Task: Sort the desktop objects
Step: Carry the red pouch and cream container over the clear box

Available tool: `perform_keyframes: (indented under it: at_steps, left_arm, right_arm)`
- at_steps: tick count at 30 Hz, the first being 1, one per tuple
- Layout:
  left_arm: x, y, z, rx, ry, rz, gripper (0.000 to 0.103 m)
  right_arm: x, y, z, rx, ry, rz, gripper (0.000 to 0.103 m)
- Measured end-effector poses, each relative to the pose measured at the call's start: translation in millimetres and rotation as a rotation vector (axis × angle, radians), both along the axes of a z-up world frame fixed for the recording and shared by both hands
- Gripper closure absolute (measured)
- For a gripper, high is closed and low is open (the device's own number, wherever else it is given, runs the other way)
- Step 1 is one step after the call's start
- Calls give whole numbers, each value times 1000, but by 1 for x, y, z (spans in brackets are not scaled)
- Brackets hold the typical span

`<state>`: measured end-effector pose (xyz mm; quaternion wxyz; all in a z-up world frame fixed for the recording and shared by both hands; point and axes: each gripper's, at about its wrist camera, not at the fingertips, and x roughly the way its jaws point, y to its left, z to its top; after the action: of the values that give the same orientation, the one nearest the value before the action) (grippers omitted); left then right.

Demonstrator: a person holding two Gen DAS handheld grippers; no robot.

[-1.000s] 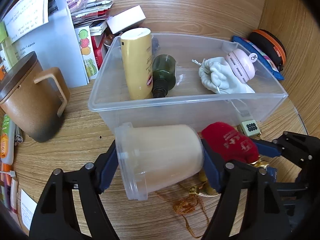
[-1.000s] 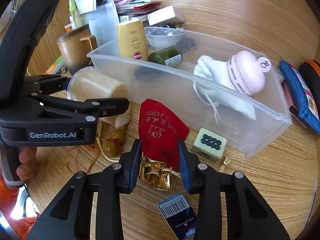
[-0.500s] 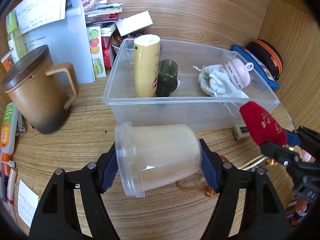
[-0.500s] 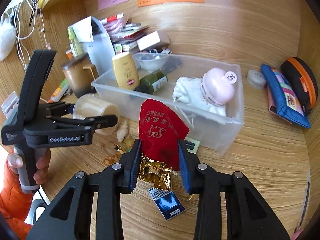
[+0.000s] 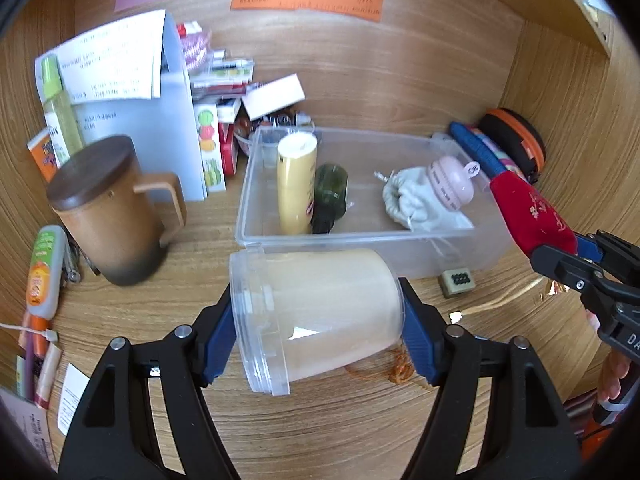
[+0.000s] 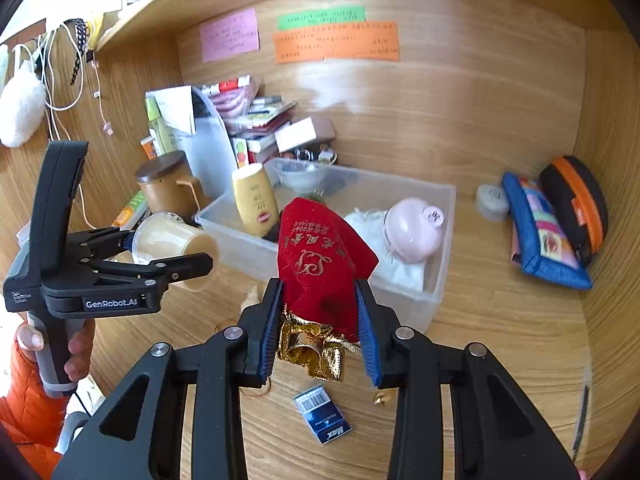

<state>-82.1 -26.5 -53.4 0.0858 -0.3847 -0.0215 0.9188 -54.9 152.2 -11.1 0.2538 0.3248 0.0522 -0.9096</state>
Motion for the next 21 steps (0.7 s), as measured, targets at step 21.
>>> perform_keyframes:
  at_steps: [21]
  left_arm:
    - [-38, 23, 43, -1, 53, -97, 31]
  right_arm:
    - [-45, -7, 33, -9, 38, -1, 71]
